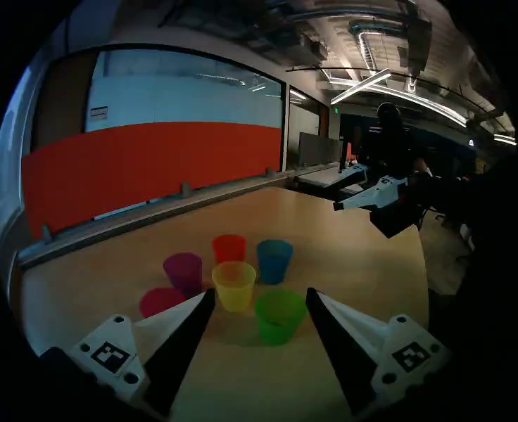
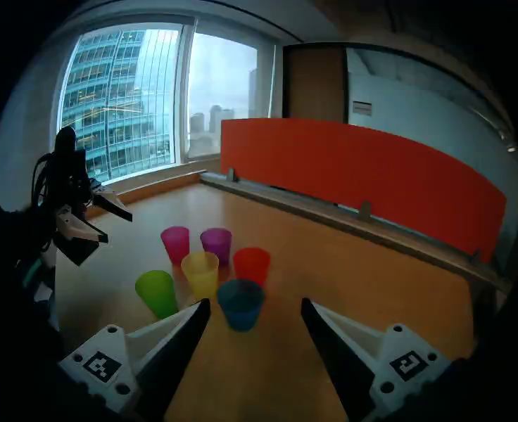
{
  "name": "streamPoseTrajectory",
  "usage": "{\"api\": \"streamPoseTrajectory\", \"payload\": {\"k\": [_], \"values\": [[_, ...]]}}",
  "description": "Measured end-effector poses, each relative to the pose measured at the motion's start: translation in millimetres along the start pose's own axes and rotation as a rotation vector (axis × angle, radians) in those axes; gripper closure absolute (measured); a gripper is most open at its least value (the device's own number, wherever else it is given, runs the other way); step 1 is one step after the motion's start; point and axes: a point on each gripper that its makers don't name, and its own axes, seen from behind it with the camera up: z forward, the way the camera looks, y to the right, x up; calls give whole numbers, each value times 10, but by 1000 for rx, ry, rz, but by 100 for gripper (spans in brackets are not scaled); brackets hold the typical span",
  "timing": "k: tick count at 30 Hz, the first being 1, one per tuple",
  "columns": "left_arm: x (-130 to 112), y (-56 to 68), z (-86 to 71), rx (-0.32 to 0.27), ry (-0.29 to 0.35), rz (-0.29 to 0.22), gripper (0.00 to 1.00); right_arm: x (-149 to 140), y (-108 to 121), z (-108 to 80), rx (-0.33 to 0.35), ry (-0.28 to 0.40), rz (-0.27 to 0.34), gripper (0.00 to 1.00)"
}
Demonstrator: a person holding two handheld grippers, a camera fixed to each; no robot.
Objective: Pour water
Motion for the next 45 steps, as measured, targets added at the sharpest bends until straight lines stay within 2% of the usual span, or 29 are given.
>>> {"api": "streamPoseTrajectory", "payload": {"k": [20, 32, 45], "values": [[-468, 217, 218, -50, -92, 20, 4, -351, -57, 192, 16, -68, -32, 0], [-715, 272, 373, -60, -154, 16, 4, -454, -79, 295, 25, -87, -38, 0], [-812, 273, 593, -66, -209, 33, 4, -473, -105, 437, 45, -99, -47, 0]]}}
